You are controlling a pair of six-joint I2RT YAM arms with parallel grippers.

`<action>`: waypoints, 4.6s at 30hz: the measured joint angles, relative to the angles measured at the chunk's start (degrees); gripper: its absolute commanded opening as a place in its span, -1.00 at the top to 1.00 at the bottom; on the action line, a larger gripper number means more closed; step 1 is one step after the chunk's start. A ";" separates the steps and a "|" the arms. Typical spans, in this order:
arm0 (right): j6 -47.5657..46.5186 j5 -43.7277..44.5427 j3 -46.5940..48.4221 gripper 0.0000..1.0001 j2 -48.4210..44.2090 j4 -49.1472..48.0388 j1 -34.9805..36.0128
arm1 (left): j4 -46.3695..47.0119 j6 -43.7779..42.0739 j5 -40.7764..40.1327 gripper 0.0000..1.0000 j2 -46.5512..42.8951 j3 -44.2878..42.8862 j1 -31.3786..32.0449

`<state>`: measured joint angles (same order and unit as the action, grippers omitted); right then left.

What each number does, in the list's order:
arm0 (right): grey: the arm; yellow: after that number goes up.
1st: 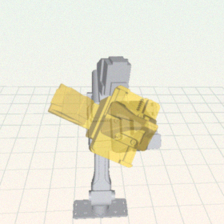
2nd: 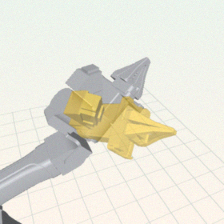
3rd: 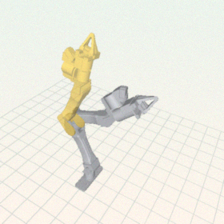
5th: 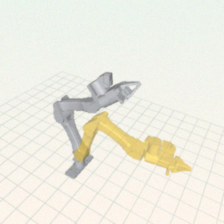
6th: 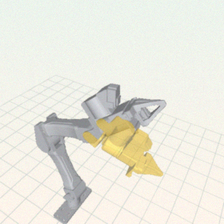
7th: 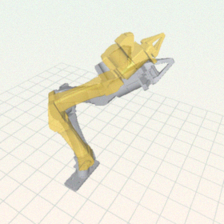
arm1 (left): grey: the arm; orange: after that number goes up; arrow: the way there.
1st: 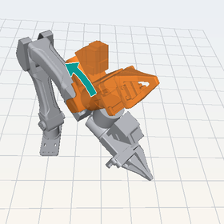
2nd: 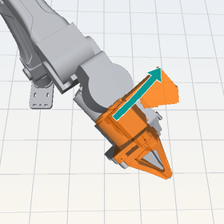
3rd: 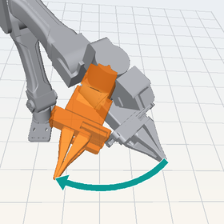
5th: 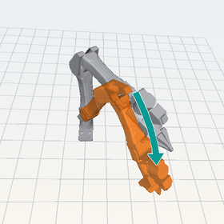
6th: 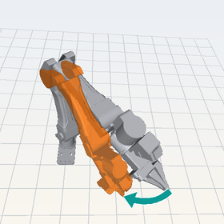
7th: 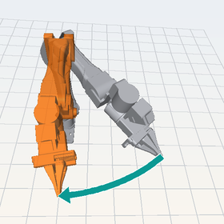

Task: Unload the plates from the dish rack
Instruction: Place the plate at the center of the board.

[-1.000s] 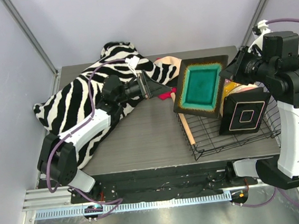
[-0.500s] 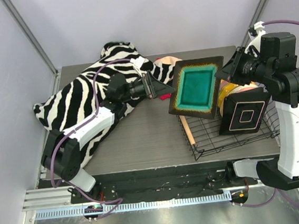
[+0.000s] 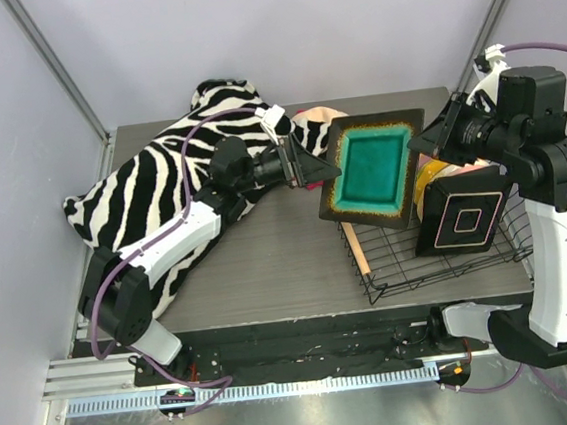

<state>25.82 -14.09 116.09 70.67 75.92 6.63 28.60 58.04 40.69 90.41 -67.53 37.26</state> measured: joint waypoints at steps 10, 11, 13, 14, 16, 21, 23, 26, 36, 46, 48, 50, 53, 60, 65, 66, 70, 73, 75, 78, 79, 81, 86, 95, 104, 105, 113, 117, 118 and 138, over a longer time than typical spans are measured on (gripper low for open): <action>0.59 -2.93 -1.95 0.98 -2.45 -2.05 0.00 | 2.29 2.49 2.14 0.04 2.05 -0.57 1.42; 0.63 -3.08 -2.34 0.98 -2.56 -2.27 0.00 | 2.91 3.15 2.36 0.19 2.25 -0.57 1.42; 0.66 -3.15 -2.82 0.98 -2.60 -2.60 0.00 | 4.20 4.59 2.93 0.40 2.64 -0.55 1.40; 0.46 -2.80 -3.13 0.98 -2.71 -2.91 -0.11 | 4.96 5.84 3.37 0.62 2.75 -0.44 1.14; -0.48 -0.96 -4.04 0.98 -2.97 -3.85 -0.22 | 6.05 7.50 4.00 0.94 2.75 -0.15 0.68; -1.53 1.31 -7.50 0.98 -4.46 -5.95 -0.63 | 10.01 10.60 5.99 1.00 1.95 1.49 -0.24; -1.64 1.38 -9.01 0.86 -5.09 -6.34 -0.33 | 10.51 11.02 6.10 1.00 1.46 2.89 -0.37; -1.62 1.49 -11.30 0.59 -5.44 -7.23 -0.22 | 10.36 11.58 5.84 1.00 0.72 4.55 -0.63; -2.03 2.67 -19.15 -0.85 -7.43 -16.68 0.13 | 4.81 8.98 2.43 1.00 -3.61 11.69 -3.85; -5.64 9.94 -19.82 -1.00 -9.64 -20.57 0.15 | -4.96 7.58 -2.51 1.00 -15.58 18.43 -13.57; -5.86 12.00 -20.37 -0.99 -9.25 -21.11 0.15 | -7.52 6.82 -2.64 1.00 -19.87 20.33 -16.96; -6.03 13.49 -20.87 -0.99 -8.70 -21.70 0.15 | -10.58 5.46 -2.80 1.00 -23.74 21.92 -20.31; -6.21 14.53 -21.59 -1.00 -7.74 -22.93 0.15 | -16.41 2.91 -3.34 1.00 -30.10 25.40 -25.88; -7.30 15.34 -22.49 -1.00 -6.73 -25.92 0.15 | -30.84 -3.50 -5.92 1.00 -38.01 31.52 -32.52; -8.66 16.76 -23.10 -1.00 -6.71 -26.88 0.15 | -39.19 -8.09 -7.48 1.00 -38.12 34.23 -32.33; -8.87 17.00 -23.58 -1.00 -6.82 -27.19 0.15 | -40.44 -8.70 -8.00 1.00 -38.10 34.80 -32.13; -9.27 17.44 -25.62 -1.00 -7.19 -27.76 0.15 | -43.32 -10.67 -11.04 1.00 -36.81 35.60 -29.94; -9.31 17.51 -26.45 -0.99 -7.21 -27.91 0.15 | -42.45 -11.34 -12.68 1.00 -33.99 35.60 -26.73; -9.40 17.57 -26.53 -1.00 -7.28 -27.96 0.15 | -41.33 -11.32 -12.90 1.00 -31.63 35.74 -25.00; -9.53 17.68 -26.69 -0.99 -7.72 -28.11 0.15 | -38.84 -10.56 -12.85 1.00 -28.65 36.35 -23.74; -9.57 17.79 -26.80 -0.99 -7.98 -28.15 0.13 | -37.55 -10.23 -12.90 1.00 -27.30 36.41 -23.45; -9.68 17.97 -27.08 -0.99 -8.63 -28.24 0.13 | -34.03 -9.31 -12.90 1.00 -23.78 36.46 -22.60; -9.94 18.36 -27.19 -1.00 -9.57 -28.35 0.13 | -25.31 -6.27 -12.96 1.00 -15.87 36.52 -20.57; -10.93 19.08 -27.67 -0.99 -9.68 -28.30 0.13 | -10.25 -1.77 -9.94 1.00 -1.86 36.48 -19.37; -12.04 19.61 -27.74 -1.00 -9.68 -28.26 0.11 | -0.90 0.48 -8.00 1.00 7.96 33.24 -18.88; -12.17 19.69 -27.74 -0.99 -9.68 -28.22 0.11 | -0.33 0.61 -7.80 1.00 8.98 32.50 -18.91; -12.74 20.83 -27.67 -0.99 -9.79 -26.84 0.11 | 0.76 -0.50 -4.70 1.00 15.04 26.80 -22.88; -13.05 21.09 -27.67 -1.00 -10.34 -26.51 0.11 | -0.28 -1.99 -3.76 1.00 16.50 24.44 -24.41; -13.07 21.09 -27.67 -0.99 -10.51 -26.51 0.11 | -0.52 -2.25 -3.52 0.99 16.98 23.80 -24.55; -13.03 21.16 -27.65 -0.99 -10.82 -26.14 0.11 | -18.84 -13.00 -7.87 -0.25 10.86 19.17 -23.65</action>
<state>12.80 7.07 88.44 59.86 49.78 6.74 9.76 45.04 32.82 101.27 -48.36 13.61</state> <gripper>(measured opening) 0.996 0.605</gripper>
